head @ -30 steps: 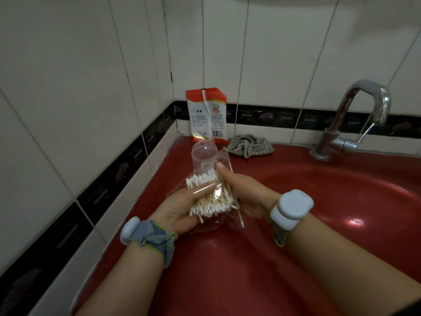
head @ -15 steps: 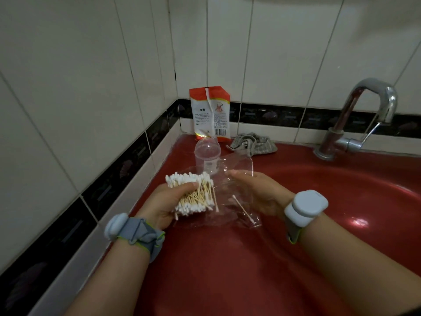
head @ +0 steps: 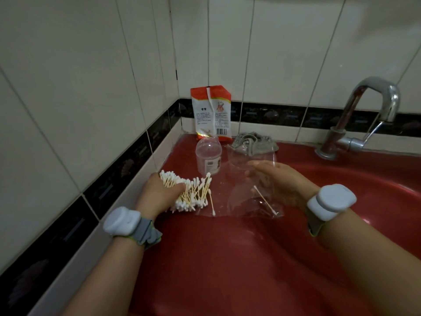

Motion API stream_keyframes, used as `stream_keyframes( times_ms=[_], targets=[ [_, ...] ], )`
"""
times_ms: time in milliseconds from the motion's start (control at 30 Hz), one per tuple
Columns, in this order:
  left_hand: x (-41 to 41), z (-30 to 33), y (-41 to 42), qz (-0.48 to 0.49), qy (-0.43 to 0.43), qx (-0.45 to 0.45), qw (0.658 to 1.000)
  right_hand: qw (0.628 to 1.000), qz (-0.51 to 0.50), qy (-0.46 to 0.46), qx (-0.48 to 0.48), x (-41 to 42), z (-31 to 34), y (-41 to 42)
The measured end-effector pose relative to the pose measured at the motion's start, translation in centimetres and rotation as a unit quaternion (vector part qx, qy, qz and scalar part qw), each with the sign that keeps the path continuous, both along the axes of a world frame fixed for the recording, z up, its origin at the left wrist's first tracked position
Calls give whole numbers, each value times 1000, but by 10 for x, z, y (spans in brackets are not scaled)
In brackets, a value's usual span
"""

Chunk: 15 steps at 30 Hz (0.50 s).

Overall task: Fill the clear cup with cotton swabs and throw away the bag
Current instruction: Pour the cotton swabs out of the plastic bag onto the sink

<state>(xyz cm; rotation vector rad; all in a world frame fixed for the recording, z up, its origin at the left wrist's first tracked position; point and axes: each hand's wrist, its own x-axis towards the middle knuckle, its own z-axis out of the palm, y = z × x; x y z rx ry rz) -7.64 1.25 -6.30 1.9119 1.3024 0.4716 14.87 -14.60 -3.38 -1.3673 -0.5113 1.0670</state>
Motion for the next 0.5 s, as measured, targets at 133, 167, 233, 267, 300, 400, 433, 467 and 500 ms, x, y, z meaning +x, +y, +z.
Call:
stream_keyframes(
  times_ms=[133,167,233,267,300,400,433,467,500],
  targets=[
    [7,9,-20,16,70,172,982,1000,3,-30,4,2,9,0],
    [10,11,-25,0,52,222,974,999,4,-32,5,2,10,2],
    [20,14,-33,-87,7,285,954,1000,7,-23,4,-1,12,5],
    [26,14,-38,-136,15,292,947,1000,10,-15,3,-3,13,6],
    [31,11,-42,-174,43,285,942,1000,13,-10,3,-4,13,7],
    [40,7,-49,-226,178,268,919,999,23,-34,2,-7,15,9],
    [41,5,-49,-229,206,277,910,999,22,-48,2,-5,14,9],
    [41,4,-49,-227,221,288,904,998,20,-57,2,-3,15,9],
    [40,3,-47,-218,228,301,900,998,15,-63,0,-1,15,8]
  ],
)
